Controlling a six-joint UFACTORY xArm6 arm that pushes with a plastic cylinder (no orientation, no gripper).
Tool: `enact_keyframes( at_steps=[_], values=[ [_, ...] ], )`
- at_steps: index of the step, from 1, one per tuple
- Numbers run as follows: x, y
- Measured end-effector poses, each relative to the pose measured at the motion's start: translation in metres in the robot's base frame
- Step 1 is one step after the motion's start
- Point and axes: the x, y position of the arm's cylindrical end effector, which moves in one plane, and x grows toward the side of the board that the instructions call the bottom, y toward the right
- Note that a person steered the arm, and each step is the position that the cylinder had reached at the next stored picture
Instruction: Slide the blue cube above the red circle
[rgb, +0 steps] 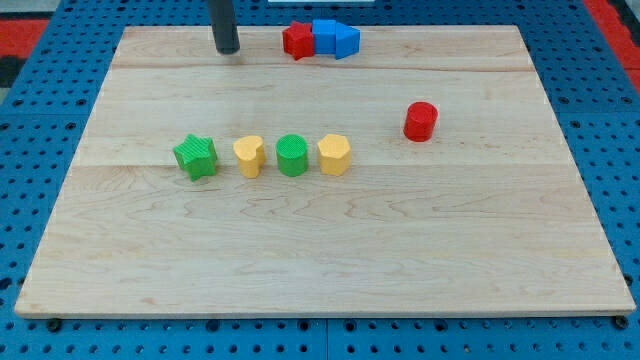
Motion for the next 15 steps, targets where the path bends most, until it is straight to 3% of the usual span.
enact_keyframes(
  at_steps=[1,3,11,15],
  values=[
    [-0.020,0.007],
    [-0.021,0.014],
    [-0.019,0.156],
    [0.046,0.166]
  ],
)
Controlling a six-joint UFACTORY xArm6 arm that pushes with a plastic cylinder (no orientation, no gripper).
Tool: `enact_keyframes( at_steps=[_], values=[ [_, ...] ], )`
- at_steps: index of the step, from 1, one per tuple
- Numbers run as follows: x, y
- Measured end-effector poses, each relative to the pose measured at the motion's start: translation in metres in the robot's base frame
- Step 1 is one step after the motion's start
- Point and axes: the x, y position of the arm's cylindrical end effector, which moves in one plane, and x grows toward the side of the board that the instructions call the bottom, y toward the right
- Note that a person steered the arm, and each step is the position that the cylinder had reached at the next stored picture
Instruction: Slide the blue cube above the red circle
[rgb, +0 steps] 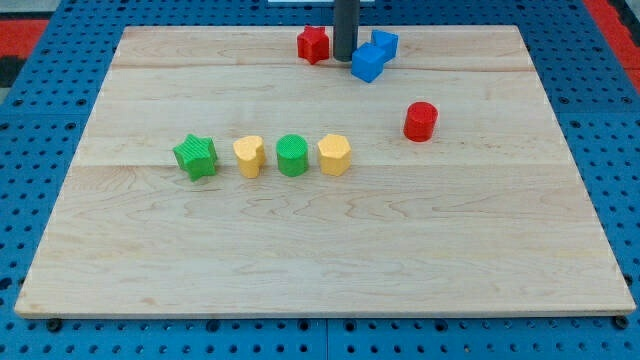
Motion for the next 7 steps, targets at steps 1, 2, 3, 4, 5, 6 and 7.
enact_keyframes(
  at_steps=[1,2,3,4,5,6,7],
  values=[
    [0.002,0.009],
    [0.000,0.022],
    [0.000,0.035],
    [0.000,0.039],
    [0.000,0.048],
    [0.000,0.063],
    [0.000,0.070]
  ],
)
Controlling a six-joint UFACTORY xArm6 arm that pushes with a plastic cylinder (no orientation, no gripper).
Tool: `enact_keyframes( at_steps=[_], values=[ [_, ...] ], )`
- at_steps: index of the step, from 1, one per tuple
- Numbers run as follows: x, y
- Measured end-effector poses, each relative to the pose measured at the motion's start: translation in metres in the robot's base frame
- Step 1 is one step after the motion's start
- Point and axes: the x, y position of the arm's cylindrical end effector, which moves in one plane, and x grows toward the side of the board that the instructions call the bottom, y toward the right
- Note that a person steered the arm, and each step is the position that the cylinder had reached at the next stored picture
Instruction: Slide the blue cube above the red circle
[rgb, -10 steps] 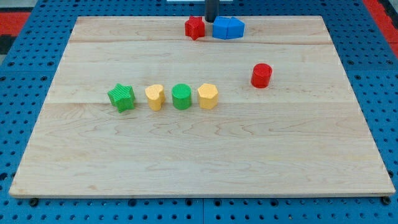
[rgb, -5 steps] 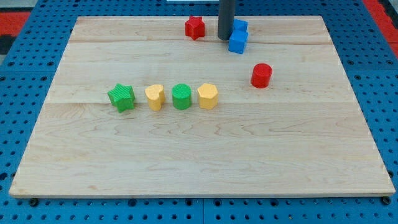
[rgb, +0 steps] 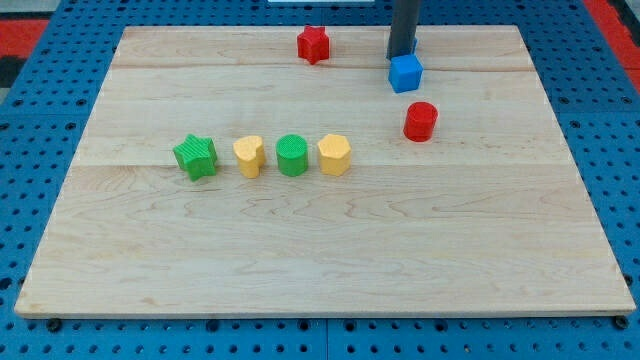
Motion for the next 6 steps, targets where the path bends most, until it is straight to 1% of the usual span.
enact_keyframes(
  at_steps=[2,6],
  values=[
    [0.020,0.000],
    [0.031,0.000]
  ],
)
